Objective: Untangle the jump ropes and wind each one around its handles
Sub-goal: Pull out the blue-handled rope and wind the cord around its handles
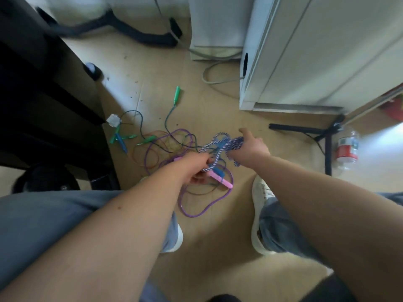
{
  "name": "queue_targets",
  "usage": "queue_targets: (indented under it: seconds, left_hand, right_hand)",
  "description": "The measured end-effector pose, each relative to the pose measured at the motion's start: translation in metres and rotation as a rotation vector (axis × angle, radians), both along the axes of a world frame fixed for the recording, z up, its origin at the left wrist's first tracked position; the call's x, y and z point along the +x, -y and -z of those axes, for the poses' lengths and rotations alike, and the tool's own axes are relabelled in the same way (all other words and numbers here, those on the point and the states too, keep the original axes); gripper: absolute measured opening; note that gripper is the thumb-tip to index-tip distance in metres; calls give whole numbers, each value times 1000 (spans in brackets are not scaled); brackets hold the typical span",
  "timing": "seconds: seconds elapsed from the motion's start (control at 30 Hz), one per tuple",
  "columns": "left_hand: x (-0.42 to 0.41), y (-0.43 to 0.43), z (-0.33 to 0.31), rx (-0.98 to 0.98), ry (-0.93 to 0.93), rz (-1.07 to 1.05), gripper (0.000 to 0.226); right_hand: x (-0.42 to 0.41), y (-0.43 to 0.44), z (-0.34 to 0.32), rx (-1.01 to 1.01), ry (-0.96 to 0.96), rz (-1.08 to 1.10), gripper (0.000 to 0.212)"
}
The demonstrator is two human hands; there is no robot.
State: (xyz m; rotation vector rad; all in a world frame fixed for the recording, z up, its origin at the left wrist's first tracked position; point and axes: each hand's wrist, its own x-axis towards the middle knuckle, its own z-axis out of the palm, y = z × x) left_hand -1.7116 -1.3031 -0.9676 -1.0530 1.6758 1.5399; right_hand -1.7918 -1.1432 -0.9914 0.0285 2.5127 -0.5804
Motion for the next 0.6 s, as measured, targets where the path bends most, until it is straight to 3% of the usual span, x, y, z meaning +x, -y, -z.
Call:
queue_targets:
  seconds: [0.1,0.23,0.33,0.43,0.5,0.6]
  left_hand:
    - [7,5,-16,-41,-40,5,26]
    - [9,8,-40,-108,-67,121,9]
    - [4,5,-64,-114,-17,148,37]
    - [-6,4,-90,-128,-89,-34,51]
    - [-9,4,-113,-143,-116,-37,43]
    - [-8,3,-148,-241,-110,156,19]
  right_hand:
    - [-4,-5,-28,2,-101,-118,69]
    - [0,-7,-70,-57,-265,-248,58]
    - [1,-7,-99,-59,-378,-378,57]
    - [-1,-10,-129,-41,-445,-490,56]
    - [-3,-13,-149,-32,-454,-537,57]
    - [-7,-18,-174,10,-427,-600,59]
